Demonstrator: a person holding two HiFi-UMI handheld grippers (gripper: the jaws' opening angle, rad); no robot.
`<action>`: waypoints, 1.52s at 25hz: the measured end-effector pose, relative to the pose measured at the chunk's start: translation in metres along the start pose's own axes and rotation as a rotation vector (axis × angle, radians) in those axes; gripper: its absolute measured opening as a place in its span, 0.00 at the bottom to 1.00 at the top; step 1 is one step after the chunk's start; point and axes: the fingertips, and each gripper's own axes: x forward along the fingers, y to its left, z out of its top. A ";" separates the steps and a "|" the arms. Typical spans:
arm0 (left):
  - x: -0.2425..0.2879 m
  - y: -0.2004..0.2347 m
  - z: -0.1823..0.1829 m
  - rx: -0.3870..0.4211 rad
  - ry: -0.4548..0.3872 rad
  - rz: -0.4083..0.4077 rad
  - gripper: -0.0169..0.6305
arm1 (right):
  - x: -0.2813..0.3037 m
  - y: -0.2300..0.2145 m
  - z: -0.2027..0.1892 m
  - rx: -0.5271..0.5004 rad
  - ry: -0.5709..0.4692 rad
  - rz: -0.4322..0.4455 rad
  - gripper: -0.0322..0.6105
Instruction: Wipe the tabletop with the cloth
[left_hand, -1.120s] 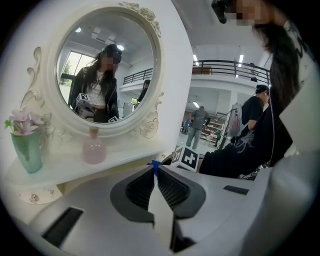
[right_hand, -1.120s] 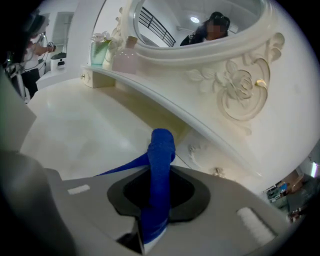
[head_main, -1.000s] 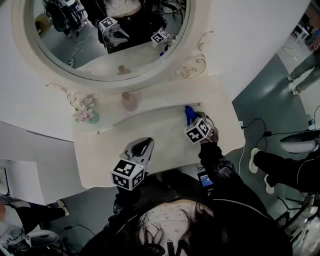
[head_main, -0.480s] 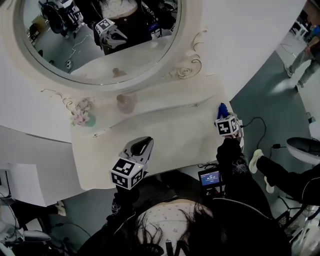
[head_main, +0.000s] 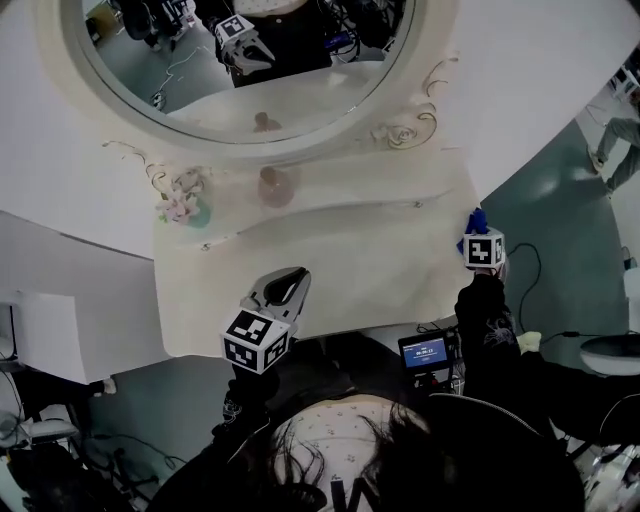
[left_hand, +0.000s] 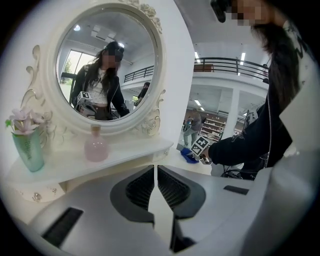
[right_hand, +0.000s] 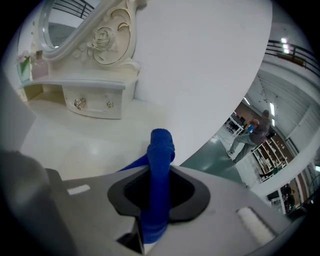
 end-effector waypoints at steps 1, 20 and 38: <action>-0.004 0.003 -0.001 -0.003 -0.003 0.005 0.03 | -0.003 0.002 0.001 0.021 -0.009 0.007 0.17; -0.157 0.090 -0.055 -0.107 -0.082 0.153 0.03 | -0.171 0.241 0.094 -0.055 -0.268 0.304 0.17; -0.328 0.180 -0.142 -0.226 -0.140 0.365 0.03 | -0.301 0.625 0.126 -0.410 -0.389 0.749 0.17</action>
